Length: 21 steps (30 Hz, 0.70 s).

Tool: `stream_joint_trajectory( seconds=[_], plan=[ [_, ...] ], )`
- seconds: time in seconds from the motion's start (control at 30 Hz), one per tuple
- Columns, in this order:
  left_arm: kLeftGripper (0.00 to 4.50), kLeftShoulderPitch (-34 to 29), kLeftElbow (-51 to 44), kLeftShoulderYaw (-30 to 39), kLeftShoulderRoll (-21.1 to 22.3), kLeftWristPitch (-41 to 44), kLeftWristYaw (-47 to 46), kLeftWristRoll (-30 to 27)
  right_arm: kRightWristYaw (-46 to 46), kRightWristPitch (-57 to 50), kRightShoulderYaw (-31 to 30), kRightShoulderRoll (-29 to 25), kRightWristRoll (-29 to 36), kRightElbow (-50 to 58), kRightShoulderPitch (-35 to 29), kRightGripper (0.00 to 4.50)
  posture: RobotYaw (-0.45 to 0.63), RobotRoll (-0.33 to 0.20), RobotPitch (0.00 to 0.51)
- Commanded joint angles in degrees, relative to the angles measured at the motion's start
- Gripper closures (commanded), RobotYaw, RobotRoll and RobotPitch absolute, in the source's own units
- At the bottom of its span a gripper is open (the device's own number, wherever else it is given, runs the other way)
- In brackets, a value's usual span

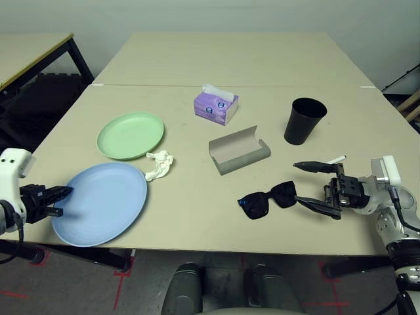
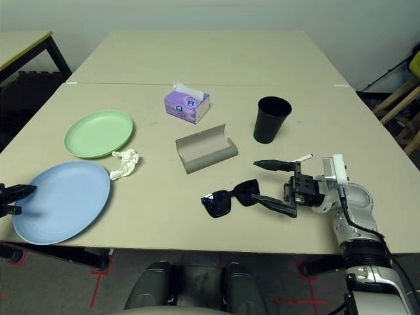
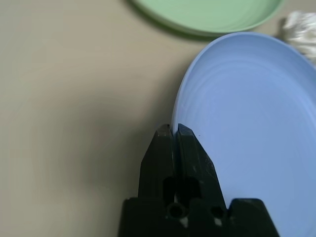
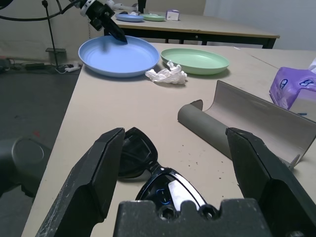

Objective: Organize and tidy the items on the table.

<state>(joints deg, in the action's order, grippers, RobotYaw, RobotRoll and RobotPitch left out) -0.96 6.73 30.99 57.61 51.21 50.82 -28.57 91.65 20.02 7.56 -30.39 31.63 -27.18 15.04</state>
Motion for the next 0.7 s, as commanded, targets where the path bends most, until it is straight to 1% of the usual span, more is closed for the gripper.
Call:
stream_joint_trajectory(
  seconds=[0.03, 0.13, 0.2, 0.3, 0.4, 0.47, 0.53, 0.7],
  plan=[
    [4.48, 2.1, -4.6, 2.3, -0.8, 4.5, -0.3, -4.6, 0.4, 1.0, 0.4, 0.1, -0.6, -1.0, 0.7, 0.00, 0.14, 0.000, 0.056],
    [4.48, 5.2, -7.8, 3.2, -2.1, 7.9, -1.5, -8.4, 0.3, 1.3, 0.2, 0.3, -0.8, -1.5, 1.0, 0.00, 0.14, 0.000, 0.057],
    [4.48, 6.7, -8.7, 3.3, -2.5, 8.9, -2.4, -9.5, 0.4, 1.4, 0.2, 0.3, -0.9, -1.6, 1.1, 0.00, 0.14, 0.000, 0.057],
    [4.48, 11.1, -8.2, 3.1, -4.1, 9.5, -6.0, -10.1, 0.4, 1.7, 0.2, 0.2, -1.0, -1.7, 1.1, 0.00, 0.14, 0.000, 0.057],
    [4.48, 15.1, -7.3, 1.7, -7.0, 7.7, -11.4, -8.3, 0.4, 1.9, 0.3, 0.1, -1.1, -2.0, 1.1, 0.00, 0.14, 0.000, 0.058],
    [4.48, 17.7, -6.5, 0.8, -9.6, 5.6, -16.2, -6.3, 0.4, 2.1, 0.3, 0.1, -1.1, -2.1, 1.1, 0.00, 0.13, 0.000, 0.058],
    [4.48, 18.4, -6.2, 0.1, -10.7, 4.3, -17.9, -5.2, 0.4, 2.3, 0.3, 0.1, -1.1, -2.2, 1.1, 0.00, 0.13, 0.000, 0.058],
    [4.48, 21.7, -4.3, -0.7, -16.9, -2.9, -28.3, 0.2, 0.1, 2.9, 0.3, 0.1, -1.2, -2.2, 0.7, 0.00, 0.12, 0.000, 0.061]
  ],
)
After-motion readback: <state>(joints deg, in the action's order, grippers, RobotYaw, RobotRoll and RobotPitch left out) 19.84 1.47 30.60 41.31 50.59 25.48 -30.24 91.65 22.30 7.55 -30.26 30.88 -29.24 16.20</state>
